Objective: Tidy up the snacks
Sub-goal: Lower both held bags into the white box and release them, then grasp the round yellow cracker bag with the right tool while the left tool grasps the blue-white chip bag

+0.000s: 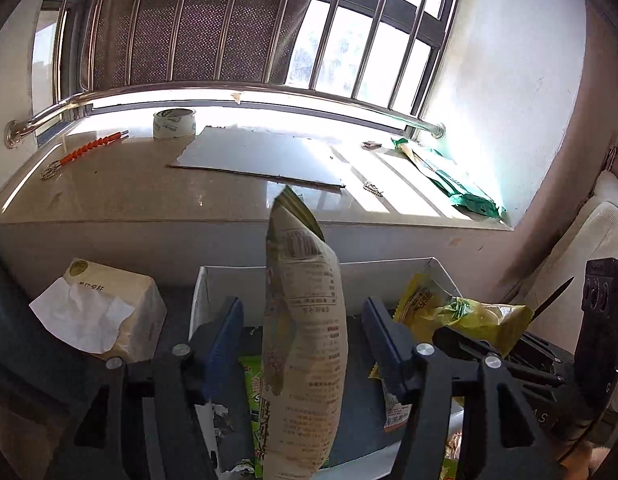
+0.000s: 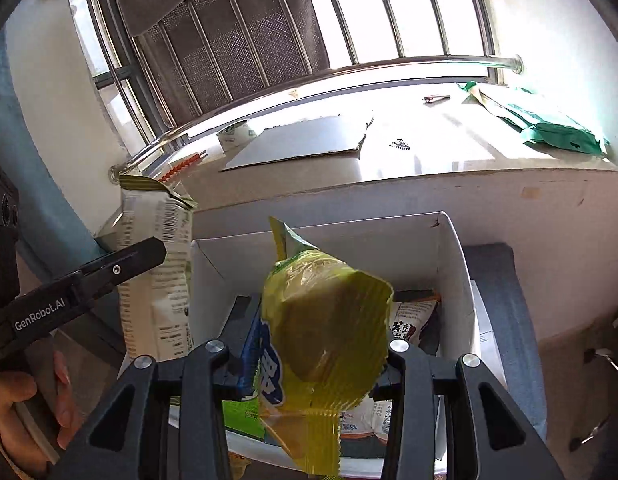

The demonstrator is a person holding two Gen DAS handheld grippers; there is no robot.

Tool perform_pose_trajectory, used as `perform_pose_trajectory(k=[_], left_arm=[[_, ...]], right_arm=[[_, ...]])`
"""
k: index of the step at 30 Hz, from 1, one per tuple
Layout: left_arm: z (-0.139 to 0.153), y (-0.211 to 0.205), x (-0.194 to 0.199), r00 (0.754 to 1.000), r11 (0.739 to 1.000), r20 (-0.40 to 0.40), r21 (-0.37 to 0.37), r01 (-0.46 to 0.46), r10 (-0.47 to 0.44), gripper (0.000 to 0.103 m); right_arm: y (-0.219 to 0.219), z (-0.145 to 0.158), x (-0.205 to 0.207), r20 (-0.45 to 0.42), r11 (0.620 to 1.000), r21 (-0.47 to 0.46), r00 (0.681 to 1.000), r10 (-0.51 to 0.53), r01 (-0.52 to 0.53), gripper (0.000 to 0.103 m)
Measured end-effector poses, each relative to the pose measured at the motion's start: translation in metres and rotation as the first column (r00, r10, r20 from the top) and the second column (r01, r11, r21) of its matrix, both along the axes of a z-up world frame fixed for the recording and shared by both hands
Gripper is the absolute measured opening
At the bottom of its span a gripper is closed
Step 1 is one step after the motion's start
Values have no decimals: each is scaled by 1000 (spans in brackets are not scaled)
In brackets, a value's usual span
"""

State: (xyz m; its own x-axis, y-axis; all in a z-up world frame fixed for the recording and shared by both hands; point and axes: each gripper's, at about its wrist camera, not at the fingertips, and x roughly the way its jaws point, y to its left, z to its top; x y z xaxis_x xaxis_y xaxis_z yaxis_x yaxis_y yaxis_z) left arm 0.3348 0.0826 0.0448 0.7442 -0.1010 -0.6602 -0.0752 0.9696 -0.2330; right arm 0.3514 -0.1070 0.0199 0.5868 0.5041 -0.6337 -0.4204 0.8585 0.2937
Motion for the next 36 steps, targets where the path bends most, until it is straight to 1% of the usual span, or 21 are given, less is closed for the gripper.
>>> perform_pose_trajectory(k=[1, 2, 3, 5, 8, 12, 15, 18, 21, 22, 24, 25, 27, 28, 30, 31, 33, 36], left_arm=[[-3, 3, -2, 1000, 1000, 0, -10, -8, 8, 103], [-4, 6, -6, 1000, 1000, 2, -22, -12, 12, 103], [-5, 8, -11, 1000, 1000, -7, -26, -17, 17, 103], [-4, 10, -23, 1000, 1000, -1, -16, -24, 24, 103], [6, 13, -45, 998, 999, 51, 10, -33, 33, 103], [28, 16, -87, 987, 998, 153, 32, -52, 46, 103], [39, 12, -124, 977, 997, 210, 57, -46, 33, 103], [40, 3, -166, 964, 996, 266, 83, -17, -5, 103], [32, -9, -209, 966, 993, 256, 121, -10, -22, 103], [28, -11, -223, 969, 993, 247, 117, -4, -25, 103], [15, -13, -248, 974, 997, 223, 81, 11, -29, 103], [7, -13, -259, 978, 999, 209, 52, 9, -20, 103], [-11, -12, -279, 983, 999, 184, -33, 2, 4, 103], [-20, -11, -291, 983, 997, 182, -75, 2, 11, 103], [-37, -12, -309, 986, 991, 164, -133, -23, 44, 103], [-44, -12, -316, 987, 988, 152, -150, -30, 53, 103], [-56, -16, -329, 989, 987, 134, -151, -47, 67, 103], [-67, -20, -337, 993, 987, 105, -156, -43, 60, 103]], right_arm=[[-2, 0, 1, -3, 1000, 10, 1000, -11, 11, 94], [-6, 1, 1, 1, 999, 28, 1000, -17, 17, 103], [-8, 3, -2, 5, 999, 28, 1000, -17, 17, 103], [-10, 7, -10, 48, 1000, 9, 999, -13, 13, 103], [-5, 15, -26, 101, 998, -63, 995, 17, -11, 103], [-3, 28, -58, 170, 995, -88, 983, 69, -54, 103], [-7, 35, -90, 203, 991, -95, 973, 109, -91, 103], [-19, 38, -130, 245, 989, -71, 959, 143, -129, 103], [-35, 33, -170, 268, 985, -85, 948, 170, -152, 103], [-41, 30, -183, 274, 982, -86, 944, 183, -165, 103], [-54, 22, -207, 289, 983, -99, 940, 180, -158, 103], [-61, 17, -218, 292, 983, -99, 940, 178, -155, 103], [-75, 4, -235, 273, 985, -91, 948, 165, -146, 103], [-81, -4, -243, 253, 986, -84, 954, 163, -147, 103], [-91, -17, -256, 215, 989, -70, 966, 146, -134, 103], [-96, -25, -264, 203, 989, -69, 969, 139, -127, 103], [-102, -39, -275, 165, 992, -60, 979, 118, -109, 103], [-102, -57, -286, 102, 989, -41, 984, 148, -144, 103]])
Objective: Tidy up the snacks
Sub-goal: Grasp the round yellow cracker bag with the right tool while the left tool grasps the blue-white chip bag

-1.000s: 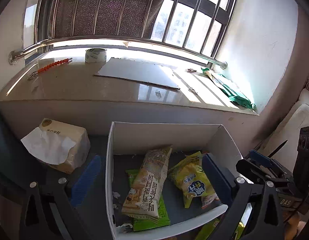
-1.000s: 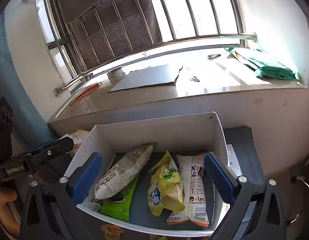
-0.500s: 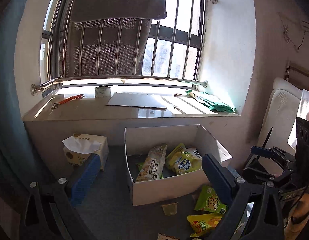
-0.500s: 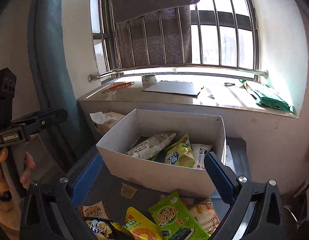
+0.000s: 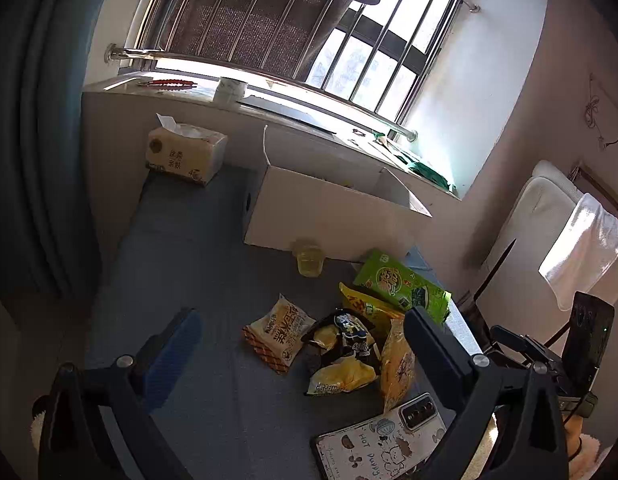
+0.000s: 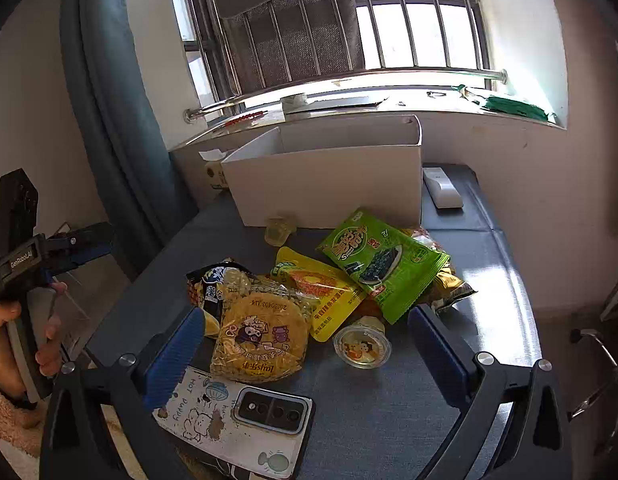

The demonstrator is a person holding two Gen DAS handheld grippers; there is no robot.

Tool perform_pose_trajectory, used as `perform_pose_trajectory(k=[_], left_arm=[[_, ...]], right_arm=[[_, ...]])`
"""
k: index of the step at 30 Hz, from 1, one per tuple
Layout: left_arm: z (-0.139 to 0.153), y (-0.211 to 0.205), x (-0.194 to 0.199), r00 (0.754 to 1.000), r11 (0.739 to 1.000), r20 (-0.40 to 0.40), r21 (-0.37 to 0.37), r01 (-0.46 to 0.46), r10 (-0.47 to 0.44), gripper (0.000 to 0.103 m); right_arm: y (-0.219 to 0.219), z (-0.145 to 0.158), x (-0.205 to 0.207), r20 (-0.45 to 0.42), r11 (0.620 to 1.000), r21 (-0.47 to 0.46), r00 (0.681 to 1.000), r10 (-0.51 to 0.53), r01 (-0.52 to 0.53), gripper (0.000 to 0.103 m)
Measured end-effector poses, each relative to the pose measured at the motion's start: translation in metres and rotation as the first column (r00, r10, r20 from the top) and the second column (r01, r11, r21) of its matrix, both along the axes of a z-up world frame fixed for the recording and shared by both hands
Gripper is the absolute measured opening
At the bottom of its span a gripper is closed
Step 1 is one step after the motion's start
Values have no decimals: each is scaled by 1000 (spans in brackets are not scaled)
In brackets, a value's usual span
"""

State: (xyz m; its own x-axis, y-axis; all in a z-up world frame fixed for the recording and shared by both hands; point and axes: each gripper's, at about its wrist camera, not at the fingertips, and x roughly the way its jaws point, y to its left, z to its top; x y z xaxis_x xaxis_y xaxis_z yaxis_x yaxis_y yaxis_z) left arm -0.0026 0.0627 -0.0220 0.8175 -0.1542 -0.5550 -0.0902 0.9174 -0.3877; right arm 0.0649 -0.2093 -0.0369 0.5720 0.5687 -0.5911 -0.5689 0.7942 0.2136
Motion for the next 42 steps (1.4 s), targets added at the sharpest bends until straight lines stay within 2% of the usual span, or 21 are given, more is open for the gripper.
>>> perform_pose_trajectory(k=[3, 7, 17, 22, 26, 28, 29, 30, 31, 36, 42], left_arm=[[-5, -5, -5, 1000, 1000, -10, -8, 18, -18, 103], [-6, -10, -4, 999, 999, -20, 18, 27, -27, 103], [-12, -8, -10, 999, 998, -38, 61, 26, -23, 103], [-16, -5, -11, 999, 998, -49, 53, 16, -13, 103], [-18, -6, -9, 998, 999, -50, 47, 25, -23, 103], [-20, -8, -7, 998, 998, -61, 49, 29, -26, 103], [-21, -9, -7, 998, 998, -64, 51, 33, -29, 103], [-21, -10, -8, 997, 998, -64, 55, 34, -31, 103], [-22, -11, -8, 997, 998, -66, 61, 35, -31, 103], [-29, -16, 0, 994, 996, -94, 53, 65, -59, 103], [-32, -44, 20, 981, 982, -145, 117, 148, -131, 103]], right_arm=[[5, -15, -2, -54, 1000, 4, 998, 15, -15, 103], [20, -28, -2, -106, 998, 9, 993, 60, -59, 103], [61, -52, 20, -211, 990, -55, 971, 115, -130, 103], [73, -66, 31, -253, 988, -118, 965, 70, -102, 103], [78, -74, 41, -290, 988, -108, 954, 72, -107, 103], [81, -75, 42, -279, 987, -113, 957, 81, -116, 103], [81, -75, 42, -279, 986, -116, 957, 83, -120, 100], [80, -75, 43, -275, 987, -113, 958, 77, -112, 90], [76, -73, 42, -266, 990, -101, 961, 70, -100, 80], [48, -65, 41, -298, 996, 53, 950, 90, -78, 79], [11, -33, 32, -228, 987, 159, 972, 61, -25, 79]])
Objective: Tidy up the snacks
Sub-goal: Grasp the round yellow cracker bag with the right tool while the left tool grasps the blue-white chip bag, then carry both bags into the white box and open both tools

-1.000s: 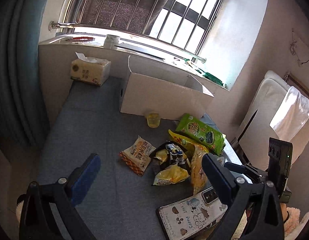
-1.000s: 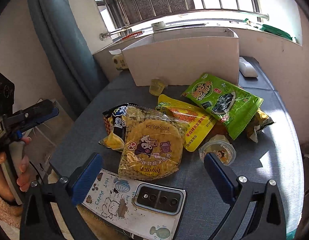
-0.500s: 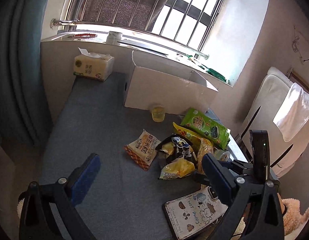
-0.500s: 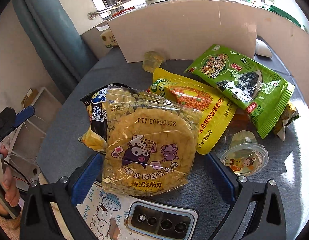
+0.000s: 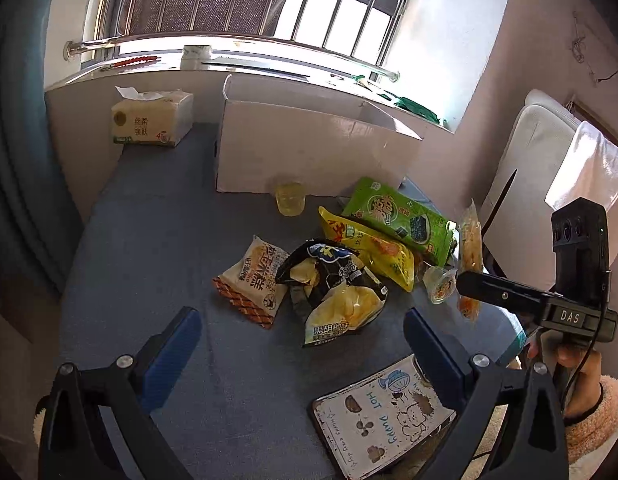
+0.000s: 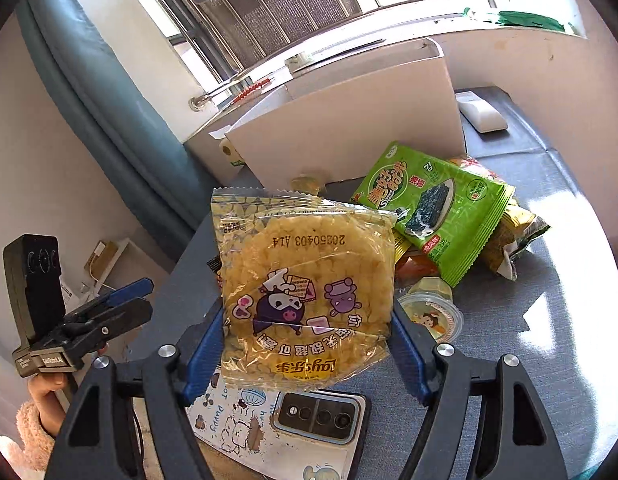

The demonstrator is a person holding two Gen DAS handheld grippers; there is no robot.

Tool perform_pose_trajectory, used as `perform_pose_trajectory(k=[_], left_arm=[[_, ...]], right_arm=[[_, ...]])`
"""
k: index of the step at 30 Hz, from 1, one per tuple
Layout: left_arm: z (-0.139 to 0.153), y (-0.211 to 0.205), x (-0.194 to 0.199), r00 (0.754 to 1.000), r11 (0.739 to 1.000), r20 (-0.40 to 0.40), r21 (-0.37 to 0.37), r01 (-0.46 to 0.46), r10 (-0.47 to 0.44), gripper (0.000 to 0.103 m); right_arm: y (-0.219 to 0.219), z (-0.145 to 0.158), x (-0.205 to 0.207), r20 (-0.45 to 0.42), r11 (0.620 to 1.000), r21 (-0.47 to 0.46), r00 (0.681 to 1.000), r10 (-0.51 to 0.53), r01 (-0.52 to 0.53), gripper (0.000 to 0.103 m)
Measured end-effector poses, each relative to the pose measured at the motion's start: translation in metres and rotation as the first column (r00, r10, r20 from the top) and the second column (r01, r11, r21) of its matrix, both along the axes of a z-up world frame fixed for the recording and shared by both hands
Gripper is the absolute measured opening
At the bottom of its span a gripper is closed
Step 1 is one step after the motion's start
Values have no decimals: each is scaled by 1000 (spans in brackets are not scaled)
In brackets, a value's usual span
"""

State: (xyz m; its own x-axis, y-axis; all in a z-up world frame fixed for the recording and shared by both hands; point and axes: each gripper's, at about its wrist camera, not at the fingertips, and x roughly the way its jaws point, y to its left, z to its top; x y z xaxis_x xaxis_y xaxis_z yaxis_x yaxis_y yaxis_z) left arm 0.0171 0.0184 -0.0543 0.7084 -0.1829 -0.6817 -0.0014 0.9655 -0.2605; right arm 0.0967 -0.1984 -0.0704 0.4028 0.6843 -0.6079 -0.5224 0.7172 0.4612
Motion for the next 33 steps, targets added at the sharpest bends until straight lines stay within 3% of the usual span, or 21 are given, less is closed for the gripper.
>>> perform_pose_trajectory(k=[5, 8, 11, 13, 16, 19, 21, 25, 29, 33], left_arm=[[-4, -32, 24, 997, 995, -41, 65, 74, -72, 103], [-4, -49, 42, 996, 978, -57, 191, 80, -70, 103], [-4, -61, 64, 987, 939, -81, 305, 156, -137, 103], [-6, -69, 76, 963, 897, -130, 351, 267, -236, 103], [-13, -75, 85, 917, 836, -203, 380, 396, -343, 103], [-24, -74, 94, 900, 812, -259, 395, 430, -350, 97], [-32, -72, 98, 889, 813, -284, 374, 447, -358, 86], [-33, -66, 97, 896, 830, -264, 350, 435, -358, 78], [-24, -50, 86, 921, 889, -197, 256, 380, -337, 45], [-6, -27, 67, 957, 947, -86, 149, 286, -276, 40]], right_arm=[[-25, 17, -7, 46, 999, 33, 998, -39, 37, 79], [-32, 19, -11, 59, 998, 44, 998, -37, 34, 79], [-35, 18, -13, 59, 999, 39, 998, -35, 33, 79], [-38, 16, -13, 51, 998, 43, 998, -37, 35, 79], [-42, 15, -15, 59, 998, 45, 997, -48, 45, 79], [-48, 13, -12, 42, 996, 65, 997, -62, 59, 79], [-48, 10, -10, 31, 996, 63, 998, -58, 56, 79], [-43, 9, -11, 30, 998, 47, 999, -45, 43, 79], [-38, 7, -12, 21, 999, 35, 999, -33, 32, 79], [-33, 8, -10, 21, 999, 27, 1000, -21, 21, 79]])
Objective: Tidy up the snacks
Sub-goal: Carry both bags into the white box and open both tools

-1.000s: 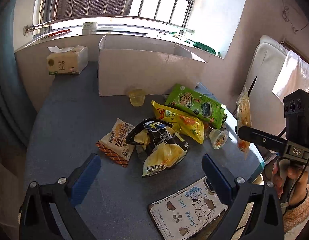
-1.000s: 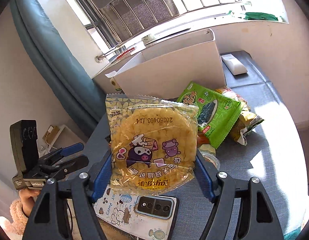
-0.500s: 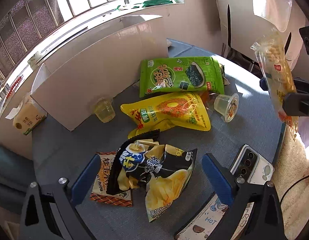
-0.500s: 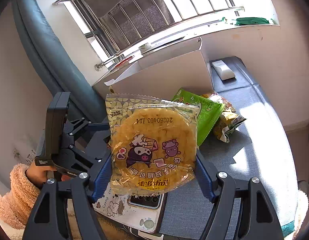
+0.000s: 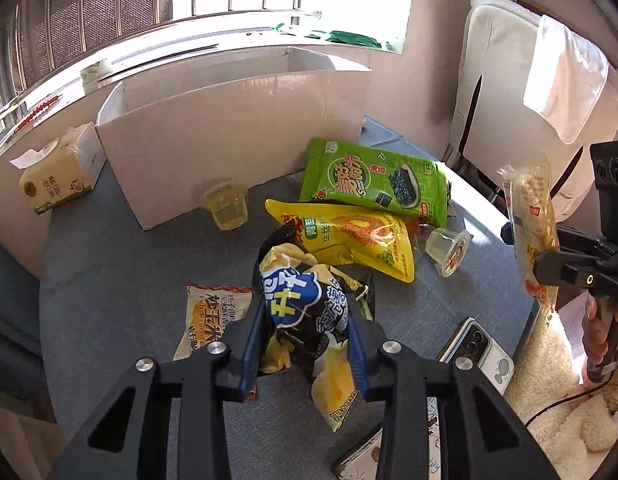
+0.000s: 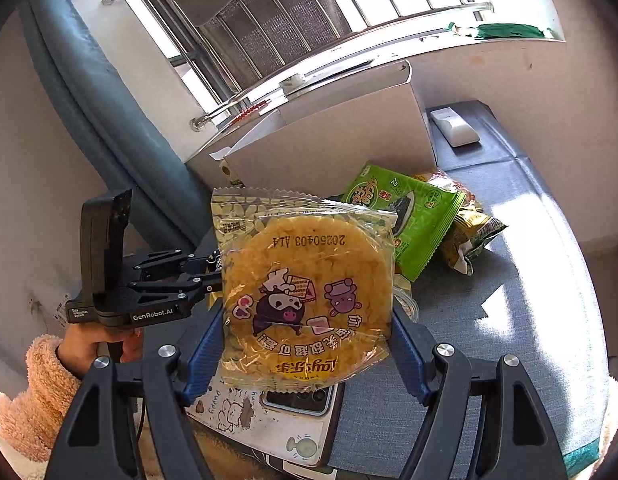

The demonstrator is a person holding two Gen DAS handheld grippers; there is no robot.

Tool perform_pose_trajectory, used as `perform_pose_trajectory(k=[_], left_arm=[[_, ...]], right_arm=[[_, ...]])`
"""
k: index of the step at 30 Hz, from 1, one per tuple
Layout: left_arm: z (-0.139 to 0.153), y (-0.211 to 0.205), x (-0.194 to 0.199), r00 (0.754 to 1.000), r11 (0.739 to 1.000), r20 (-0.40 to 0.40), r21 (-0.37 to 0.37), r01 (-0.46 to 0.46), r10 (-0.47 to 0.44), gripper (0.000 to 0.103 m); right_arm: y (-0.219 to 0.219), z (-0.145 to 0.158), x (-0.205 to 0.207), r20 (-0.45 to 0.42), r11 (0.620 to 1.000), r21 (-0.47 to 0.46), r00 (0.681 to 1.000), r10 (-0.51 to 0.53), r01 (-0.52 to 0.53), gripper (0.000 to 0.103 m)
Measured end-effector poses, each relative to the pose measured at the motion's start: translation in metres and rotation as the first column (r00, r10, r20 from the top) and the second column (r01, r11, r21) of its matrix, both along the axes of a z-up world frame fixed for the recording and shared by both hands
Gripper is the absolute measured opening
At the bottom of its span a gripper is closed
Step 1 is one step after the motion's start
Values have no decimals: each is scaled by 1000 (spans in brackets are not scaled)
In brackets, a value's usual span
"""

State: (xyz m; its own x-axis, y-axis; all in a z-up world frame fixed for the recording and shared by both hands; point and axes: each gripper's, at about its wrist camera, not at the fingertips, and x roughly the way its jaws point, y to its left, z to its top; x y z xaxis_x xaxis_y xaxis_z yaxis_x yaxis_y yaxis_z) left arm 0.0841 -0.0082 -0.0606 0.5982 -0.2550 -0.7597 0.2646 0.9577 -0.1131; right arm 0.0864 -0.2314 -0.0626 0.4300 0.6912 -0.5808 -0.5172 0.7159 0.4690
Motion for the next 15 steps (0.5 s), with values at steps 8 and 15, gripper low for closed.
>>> perform_pose_trajectory(k=[8, 15], left_arm=[[55, 37, -18, 973, 977, 185, -186, -101, 136, 38], [113, 64, 19, 912, 954, 330, -255, -161, 242, 39]], right_arm=[[19, 13, 14, 60, 999, -33, 998, 31, -29, 79], [53, 60, 69, 161, 995, -92, 986, 39, -25, 79]])
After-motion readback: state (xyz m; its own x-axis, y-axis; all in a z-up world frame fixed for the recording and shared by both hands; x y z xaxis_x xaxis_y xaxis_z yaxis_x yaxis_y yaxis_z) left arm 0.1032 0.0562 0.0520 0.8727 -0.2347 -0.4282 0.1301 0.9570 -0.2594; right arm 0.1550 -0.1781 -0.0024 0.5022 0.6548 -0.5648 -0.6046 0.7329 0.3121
